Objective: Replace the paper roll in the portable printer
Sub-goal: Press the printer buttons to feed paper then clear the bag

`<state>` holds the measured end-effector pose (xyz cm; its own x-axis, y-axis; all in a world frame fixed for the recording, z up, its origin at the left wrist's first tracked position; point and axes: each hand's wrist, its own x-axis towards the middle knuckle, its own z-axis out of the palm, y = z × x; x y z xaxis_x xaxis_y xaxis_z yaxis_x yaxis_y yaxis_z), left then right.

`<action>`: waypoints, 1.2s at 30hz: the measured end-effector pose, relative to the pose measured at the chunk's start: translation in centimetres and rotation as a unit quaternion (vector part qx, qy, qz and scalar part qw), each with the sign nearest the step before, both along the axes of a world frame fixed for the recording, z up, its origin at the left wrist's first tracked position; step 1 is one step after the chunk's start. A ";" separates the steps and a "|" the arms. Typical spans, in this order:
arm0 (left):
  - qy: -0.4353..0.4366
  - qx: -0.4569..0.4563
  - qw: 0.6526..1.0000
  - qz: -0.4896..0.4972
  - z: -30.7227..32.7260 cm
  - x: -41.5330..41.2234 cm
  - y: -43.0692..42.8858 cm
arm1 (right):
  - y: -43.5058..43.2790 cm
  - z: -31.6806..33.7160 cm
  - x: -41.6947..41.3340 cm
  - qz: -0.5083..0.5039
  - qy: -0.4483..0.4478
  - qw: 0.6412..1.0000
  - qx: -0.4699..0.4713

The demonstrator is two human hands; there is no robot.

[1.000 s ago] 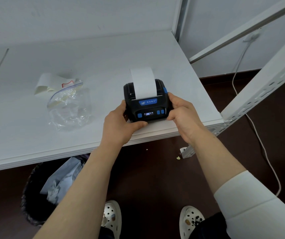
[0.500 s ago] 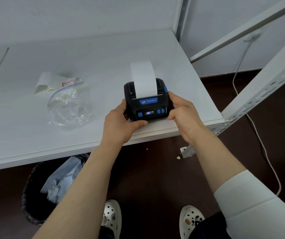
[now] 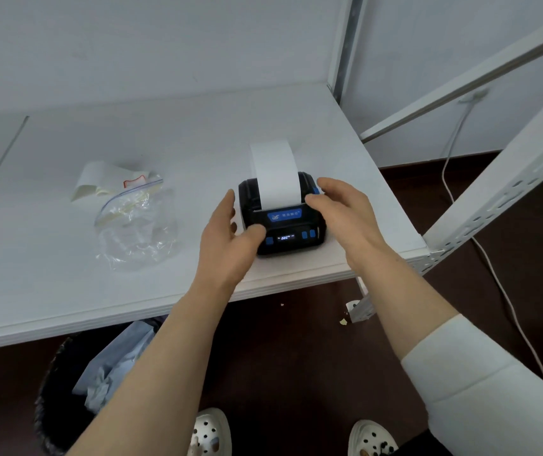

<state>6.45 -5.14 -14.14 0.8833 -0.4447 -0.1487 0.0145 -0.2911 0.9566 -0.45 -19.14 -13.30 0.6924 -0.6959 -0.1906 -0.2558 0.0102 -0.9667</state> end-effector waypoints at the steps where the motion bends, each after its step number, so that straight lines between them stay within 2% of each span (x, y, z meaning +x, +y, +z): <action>1: 0.010 -0.024 0.999 0.037 0.6 0.3 -0.3 | -0.4 0.4 0.6 -0.002 0.011 1.000 -0.008; 4: 0.047 -0.060 0.992 0.096 2.7 2.1 -2.0 | -1.4 2.2 2.5 0.036 0.049 0.997 -0.054; 6: 0.077 -0.082 0.990 0.081 4.5 3.3 -3.5 | -2.0 3.3 4.0 0.064 0.055 0.994 -0.064; 9: 0.099 -0.097 0.988 0.068 6.7 5.4 -5.4 | -3.1 4.8 6.3 0.063 0.028 0.997 -0.031; 13: 0.064 -0.153 0.984 0.056 8.6 7.9 -7.3 | -4.8 6.9 8.8 0.054 -0.043 0.997 -0.013; 18: 0.011 -0.174 0.984 0.035 9.8 10.3 -8.7 | -6.3 9.1 10.8 0.052 -0.107 0.989 -0.090; 20: 0.008 -0.136 0.990 0.023 9.8 10.8 -9.1 | -6.5 9.1 11.5 0.048 -0.105 0.987 -0.107; 22: 0.016 -0.056 0.998 0.003 9.4 10.7 -9.4 | -6.5 8.5 12.0 0.049 -0.078 0.990 -0.109; 26: 0.030 0.054 0.998 -0.010 7.6 10.3 -9.0 | -6.1 6.5 11.7 0.064 0.018 0.997 -0.038; 30: 0.024 0.071 0.997 -0.009 5.9 9.4 -7.8 | -5.7 4.9 10.3 0.063 0.061 0.994 -0.069; 36: 0.062 0.043 0.997 0.032 4.7 7.9 -4.6 | -4.7 4.7 7.8 -0.019 0.031 0.997 -0.065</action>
